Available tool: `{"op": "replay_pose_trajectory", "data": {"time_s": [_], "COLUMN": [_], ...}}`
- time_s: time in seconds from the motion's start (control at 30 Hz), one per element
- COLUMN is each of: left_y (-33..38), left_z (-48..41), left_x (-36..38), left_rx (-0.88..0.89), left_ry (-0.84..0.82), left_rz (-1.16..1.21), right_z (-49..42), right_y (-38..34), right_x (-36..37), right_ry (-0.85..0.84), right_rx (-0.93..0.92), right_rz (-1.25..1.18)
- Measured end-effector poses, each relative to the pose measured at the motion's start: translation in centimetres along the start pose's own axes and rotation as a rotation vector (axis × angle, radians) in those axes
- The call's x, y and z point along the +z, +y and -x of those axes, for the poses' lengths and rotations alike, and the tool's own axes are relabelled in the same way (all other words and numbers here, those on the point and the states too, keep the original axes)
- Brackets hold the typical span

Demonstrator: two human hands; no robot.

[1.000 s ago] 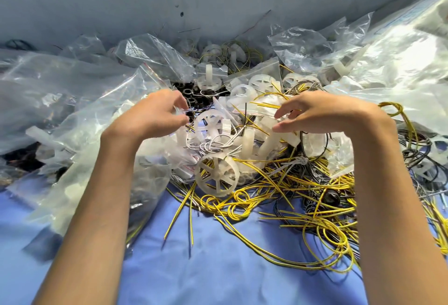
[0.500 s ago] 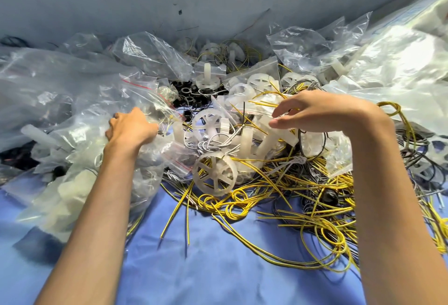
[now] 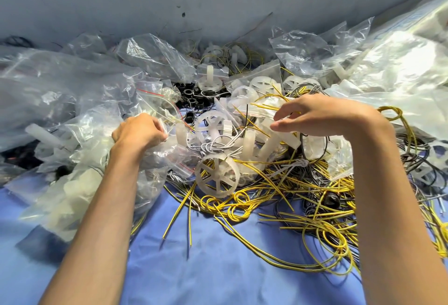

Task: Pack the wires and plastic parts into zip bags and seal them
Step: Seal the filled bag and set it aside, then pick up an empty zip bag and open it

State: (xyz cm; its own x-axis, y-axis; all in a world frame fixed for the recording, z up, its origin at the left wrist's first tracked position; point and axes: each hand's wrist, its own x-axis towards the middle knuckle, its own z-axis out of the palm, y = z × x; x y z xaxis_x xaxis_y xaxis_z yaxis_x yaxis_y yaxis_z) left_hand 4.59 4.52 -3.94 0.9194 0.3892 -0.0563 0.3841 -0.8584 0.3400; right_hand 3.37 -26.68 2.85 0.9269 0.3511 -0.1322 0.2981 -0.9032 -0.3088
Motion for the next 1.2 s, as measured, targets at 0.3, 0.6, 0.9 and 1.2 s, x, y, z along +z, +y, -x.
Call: {"op": "replay_pose_trajectory", "data": {"time_s": [0.3,0.6,0.9,1.2], "left_y": [1.9,7.1,8.9,8.2], "left_z": [-0.5,4.6,10.5,12.4], "left_x": [0.5,-2.8,-6.8,-8.6], "left_rx": [0.352,0.976,1.053,0.997], "left_ry": [0.584,0.159,-0.085,-0.512], "left_rz": [0.363,0.338,0.362,0.103], "right_z": [0.4,0.2,1.0,1.7], "right_y": [-1.1,-4.2,-3.6,-4.7], "right_x": [-0.4,-0.1,-0.6,-0.3], "right_ry": [0.181,0.381,0.285,-0.085], "right_rx": [-0.117,-0.270,-0.355,-0.523], "right_rz": [-0.148,-0.448,-0.420,-0.512]}}
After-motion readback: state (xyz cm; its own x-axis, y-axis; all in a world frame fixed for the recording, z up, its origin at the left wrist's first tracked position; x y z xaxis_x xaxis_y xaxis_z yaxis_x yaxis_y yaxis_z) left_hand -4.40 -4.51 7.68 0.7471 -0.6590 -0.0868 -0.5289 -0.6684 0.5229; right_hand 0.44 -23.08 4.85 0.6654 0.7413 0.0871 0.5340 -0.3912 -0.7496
